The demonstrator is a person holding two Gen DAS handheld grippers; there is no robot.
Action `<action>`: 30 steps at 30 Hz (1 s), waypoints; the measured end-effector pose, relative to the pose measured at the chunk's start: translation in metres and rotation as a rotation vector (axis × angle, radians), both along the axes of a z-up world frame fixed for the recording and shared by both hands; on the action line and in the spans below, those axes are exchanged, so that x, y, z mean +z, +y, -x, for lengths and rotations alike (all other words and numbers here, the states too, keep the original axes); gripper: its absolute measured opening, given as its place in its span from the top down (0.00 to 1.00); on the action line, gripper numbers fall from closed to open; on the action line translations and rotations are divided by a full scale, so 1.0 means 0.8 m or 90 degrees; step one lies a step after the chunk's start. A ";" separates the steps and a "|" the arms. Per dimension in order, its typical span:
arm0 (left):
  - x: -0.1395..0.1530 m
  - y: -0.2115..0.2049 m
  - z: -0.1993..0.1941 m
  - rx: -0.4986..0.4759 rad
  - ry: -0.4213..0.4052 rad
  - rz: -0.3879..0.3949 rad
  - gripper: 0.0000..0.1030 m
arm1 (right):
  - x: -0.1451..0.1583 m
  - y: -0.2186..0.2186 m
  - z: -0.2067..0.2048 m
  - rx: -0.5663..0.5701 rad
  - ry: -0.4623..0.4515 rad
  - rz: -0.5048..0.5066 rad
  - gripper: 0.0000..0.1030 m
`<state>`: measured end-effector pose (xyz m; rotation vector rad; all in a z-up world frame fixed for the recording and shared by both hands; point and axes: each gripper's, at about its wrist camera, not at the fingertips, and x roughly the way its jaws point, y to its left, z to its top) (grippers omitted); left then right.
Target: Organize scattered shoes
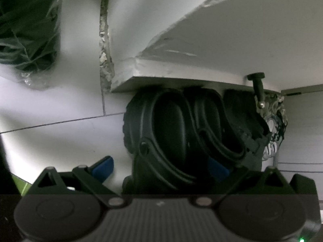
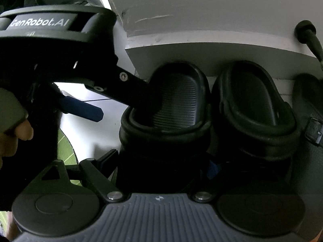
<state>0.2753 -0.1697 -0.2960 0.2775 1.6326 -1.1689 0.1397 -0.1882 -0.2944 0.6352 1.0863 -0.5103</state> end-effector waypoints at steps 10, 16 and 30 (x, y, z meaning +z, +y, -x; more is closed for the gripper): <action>-0.005 -0.005 0.000 0.001 0.009 0.006 0.02 | 0.007 0.016 -0.005 0.034 0.029 0.003 0.11; -0.006 -0.007 -0.004 -0.002 0.017 0.004 0.02 | 0.016 0.026 -0.001 0.041 0.042 0.028 0.15; -0.001 -0.004 -0.004 -0.013 0.013 0.013 0.02 | 0.013 0.021 -0.001 0.041 0.032 0.033 0.16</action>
